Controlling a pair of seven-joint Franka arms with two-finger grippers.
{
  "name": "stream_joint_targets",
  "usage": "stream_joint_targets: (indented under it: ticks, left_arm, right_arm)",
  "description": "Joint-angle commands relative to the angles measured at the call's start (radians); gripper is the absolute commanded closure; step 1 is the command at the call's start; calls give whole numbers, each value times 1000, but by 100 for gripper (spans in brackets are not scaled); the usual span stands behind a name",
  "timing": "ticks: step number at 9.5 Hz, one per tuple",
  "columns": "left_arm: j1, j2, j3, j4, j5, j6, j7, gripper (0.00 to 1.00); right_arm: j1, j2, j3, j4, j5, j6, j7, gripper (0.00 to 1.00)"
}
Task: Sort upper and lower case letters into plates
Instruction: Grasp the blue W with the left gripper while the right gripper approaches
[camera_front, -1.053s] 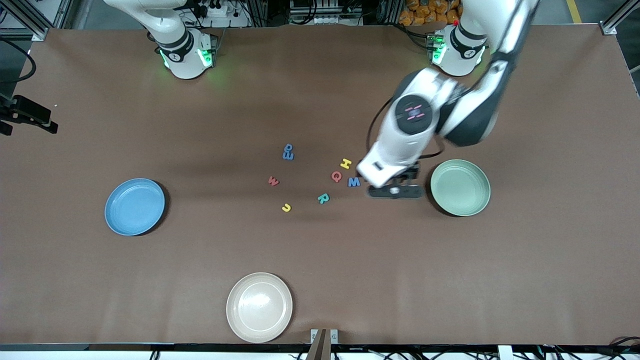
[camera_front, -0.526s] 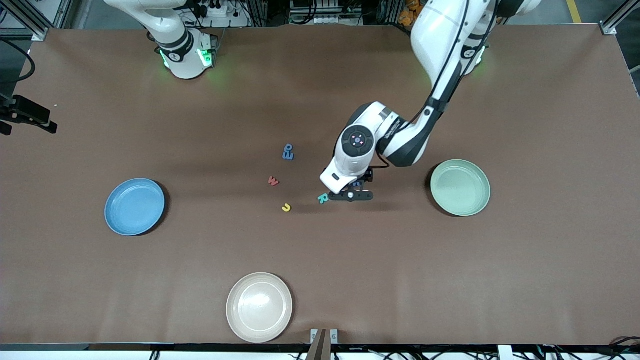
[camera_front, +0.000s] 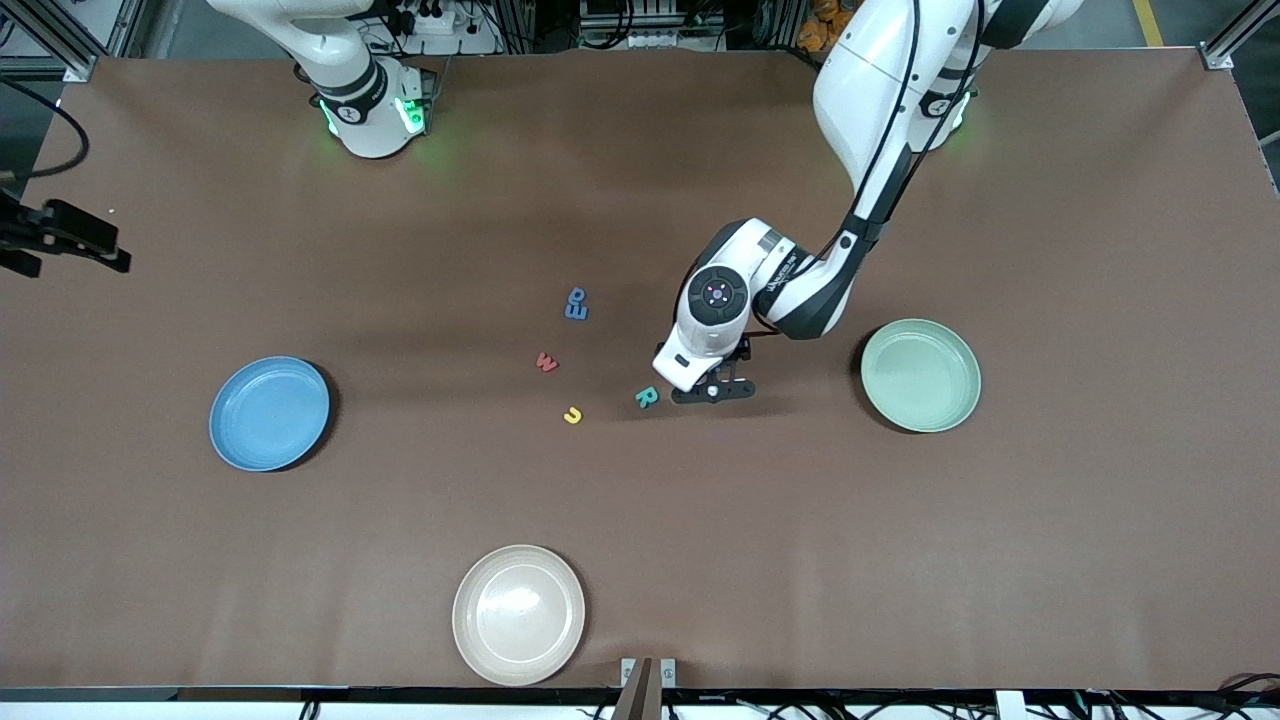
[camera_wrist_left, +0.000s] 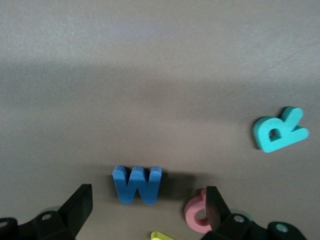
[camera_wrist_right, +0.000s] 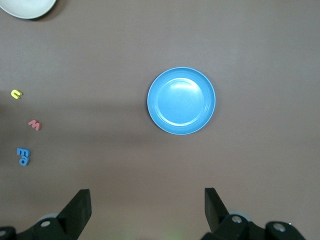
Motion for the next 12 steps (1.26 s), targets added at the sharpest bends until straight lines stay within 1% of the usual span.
stream_joint_targets:
  ticks: [1, 2, 3, 4, 5, 6, 7, 10, 11, 12]
  left_arm:
    - [-7, -8, 8, -33, -4, 32, -20, 0]
    - [-7, -8, 7, -35, 24, 36, -23, 0]
    - [-7, -2, 7, -39, 49, 51, -24, 1]
    - [-7, -2, 7, -44, 51, 65, -24, 9]
    - [-7, 0, 7, -44, 51, 66, -24, 26]
    - [-7, 3, 7, -45, 51, 65, -23, 37]
    - [-9, 3, 7, -45, 52, 65, -23, 42]
    - [-6, 0, 8, -35, 52, 66, -23, 38]
    - [-6, 0, 7, -36, 71, 65, -21, 44]
    - [-3, 0, 5, -39, 89, 65, -21, 63]
  right_arm:
    - [39, 86, 2, 12, 41, 23, 10, 0]
    - [74, 106, 2, -12, 40, 63, 10, 0]
    - [120, 119, 2, -61, 41, 127, 8, 0]
    - [153, 126, 2, -101, 40, 182, 10, 0]
    - [180, 160, 2, -115, 41, 218, 10, 0]
    - [223, 204, 2, -116, 40, 248, 8, 0]
    - [268, 238, 0, -138, 38, 294, 8, 0]
    - [377, 260, 0, -308, 37, 541, 8, 0]
    - [410, 270, 0, -337, 37, 601, 8, 0]
    - [440, 290, 0, -340, 37, 630, 8, 0]
